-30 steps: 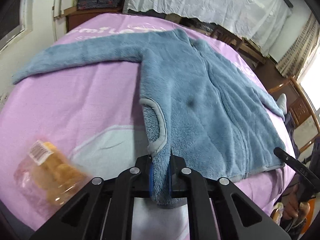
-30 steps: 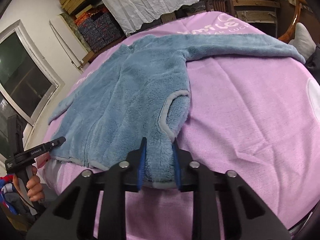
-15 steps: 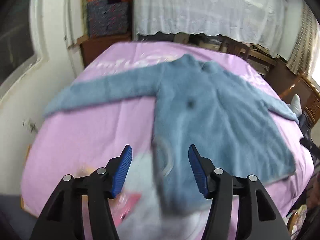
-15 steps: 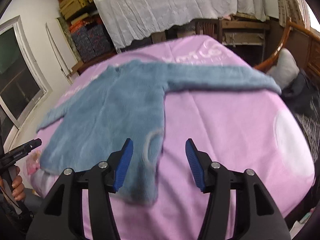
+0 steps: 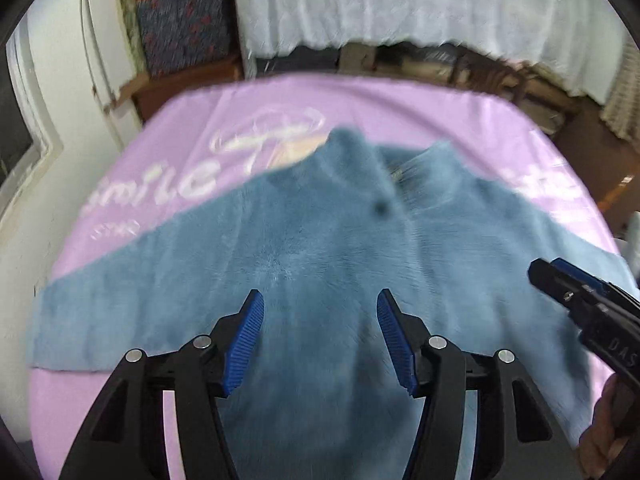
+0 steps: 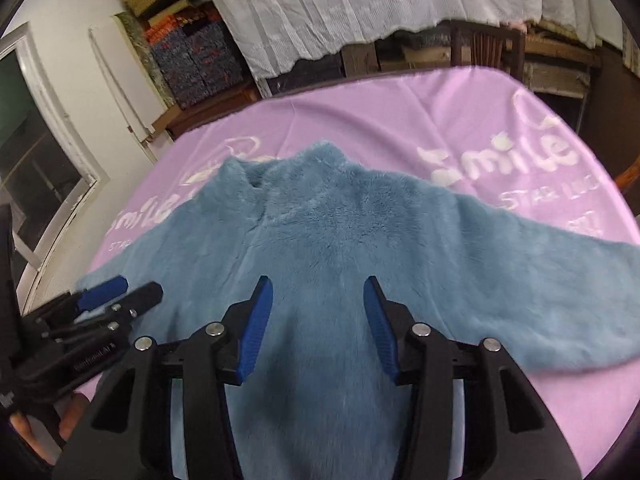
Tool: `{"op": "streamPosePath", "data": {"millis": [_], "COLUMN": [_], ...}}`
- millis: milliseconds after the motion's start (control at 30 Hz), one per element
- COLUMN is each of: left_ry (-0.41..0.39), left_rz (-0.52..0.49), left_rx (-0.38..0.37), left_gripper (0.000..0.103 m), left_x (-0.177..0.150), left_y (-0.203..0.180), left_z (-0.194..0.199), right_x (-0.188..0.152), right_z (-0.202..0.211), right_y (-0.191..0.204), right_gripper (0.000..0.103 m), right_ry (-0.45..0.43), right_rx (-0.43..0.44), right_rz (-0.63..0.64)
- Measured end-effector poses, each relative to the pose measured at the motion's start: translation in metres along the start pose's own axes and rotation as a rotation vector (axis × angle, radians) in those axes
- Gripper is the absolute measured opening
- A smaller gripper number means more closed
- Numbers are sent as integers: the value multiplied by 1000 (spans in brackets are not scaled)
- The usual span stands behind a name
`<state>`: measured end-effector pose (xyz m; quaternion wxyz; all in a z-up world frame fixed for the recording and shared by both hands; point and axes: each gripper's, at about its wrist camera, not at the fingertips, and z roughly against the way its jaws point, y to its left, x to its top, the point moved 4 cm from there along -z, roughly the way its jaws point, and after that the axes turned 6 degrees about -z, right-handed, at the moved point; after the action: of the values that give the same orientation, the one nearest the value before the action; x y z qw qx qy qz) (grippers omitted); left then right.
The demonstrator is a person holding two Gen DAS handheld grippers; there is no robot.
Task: Fold large clothes
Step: 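Lift the held sleeve with the right gripper and carry it across the jacket body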
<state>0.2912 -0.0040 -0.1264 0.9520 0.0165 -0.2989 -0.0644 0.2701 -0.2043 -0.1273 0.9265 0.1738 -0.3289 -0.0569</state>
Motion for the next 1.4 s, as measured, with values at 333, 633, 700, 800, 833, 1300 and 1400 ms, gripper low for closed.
{"op": "streamPosePath", "data": {"millis": [333,633,700,800,833,1300,1400], "left_ry": [-6,41,30,27,28,32,28], "left_rz": [1,0,-2,-3,0,31,29], "left_rx": [27,64,78,85,81,95,103], "left_gripper": [76,92,93,94,94,100,100], "left_x": [-3,-12,-11,-13,-13,-16,-16], "left_y": [14,19,19,19,20,26,25], "left_z": [-29,-31,-29,-28,-28,-32,-31], "right_x": [9,7,3,-8,-11,-80,-76], "right_z": [-32,8,14,42,52,141,136], "right_y": [-46,-145,-164,-183,-187,-270,-281], "right_gripper": [43,40,39,42,50,61,45], "right_ry": [70,-16,-20,-109,-140,-389,-382], "right_rx": [120,81,157,108,78,-67,-100], "right_rz": [-173,-486,-570,-629,-624,-810,-874]}}
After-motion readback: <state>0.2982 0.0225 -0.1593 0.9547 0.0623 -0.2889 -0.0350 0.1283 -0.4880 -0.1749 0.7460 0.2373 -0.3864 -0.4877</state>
